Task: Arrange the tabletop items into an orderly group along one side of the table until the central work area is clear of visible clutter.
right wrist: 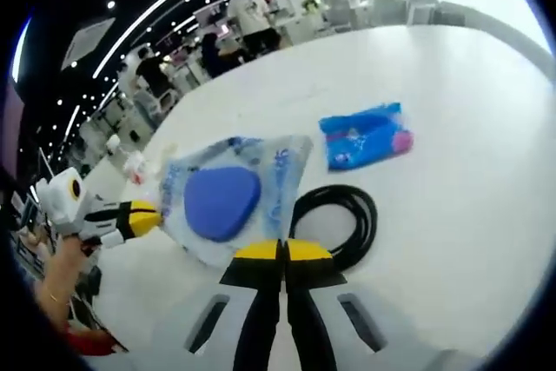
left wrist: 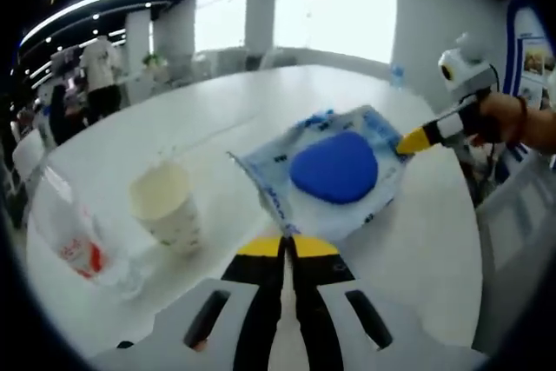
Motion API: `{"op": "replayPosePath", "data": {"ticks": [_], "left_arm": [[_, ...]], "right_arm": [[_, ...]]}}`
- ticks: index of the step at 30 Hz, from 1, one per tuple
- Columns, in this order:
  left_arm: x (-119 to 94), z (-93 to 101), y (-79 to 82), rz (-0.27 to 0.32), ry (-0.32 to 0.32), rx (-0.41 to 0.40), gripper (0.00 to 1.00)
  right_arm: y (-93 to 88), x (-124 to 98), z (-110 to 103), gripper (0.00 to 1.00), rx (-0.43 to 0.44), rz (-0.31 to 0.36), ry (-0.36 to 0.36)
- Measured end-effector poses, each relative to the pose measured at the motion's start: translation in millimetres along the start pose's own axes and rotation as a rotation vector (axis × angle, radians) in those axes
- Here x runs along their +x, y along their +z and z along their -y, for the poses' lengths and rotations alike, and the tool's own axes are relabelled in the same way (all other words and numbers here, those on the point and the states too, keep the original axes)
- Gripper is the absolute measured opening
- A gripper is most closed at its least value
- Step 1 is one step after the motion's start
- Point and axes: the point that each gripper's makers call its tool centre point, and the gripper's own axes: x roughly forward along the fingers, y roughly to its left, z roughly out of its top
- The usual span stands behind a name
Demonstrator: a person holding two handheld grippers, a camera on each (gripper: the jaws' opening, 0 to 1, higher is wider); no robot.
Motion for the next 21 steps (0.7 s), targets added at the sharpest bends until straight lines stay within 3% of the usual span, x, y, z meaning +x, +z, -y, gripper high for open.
{"op": "replayPosePath", "data": {"ticks": [4, 21], "left_arm": [[2, -3.7, 3.8, 0.013, 0.017, -0.026, 0.00], [18, -26.3, 12.3, 0.057, 0.093, -0.126, 0.00]], "right_arm": [[13.6, 6, 0, 0.01, -0.077, 0.022, -0.010], [56.3, 48, 9, 0.01, -0.201, -0.002, -0.003]]}}
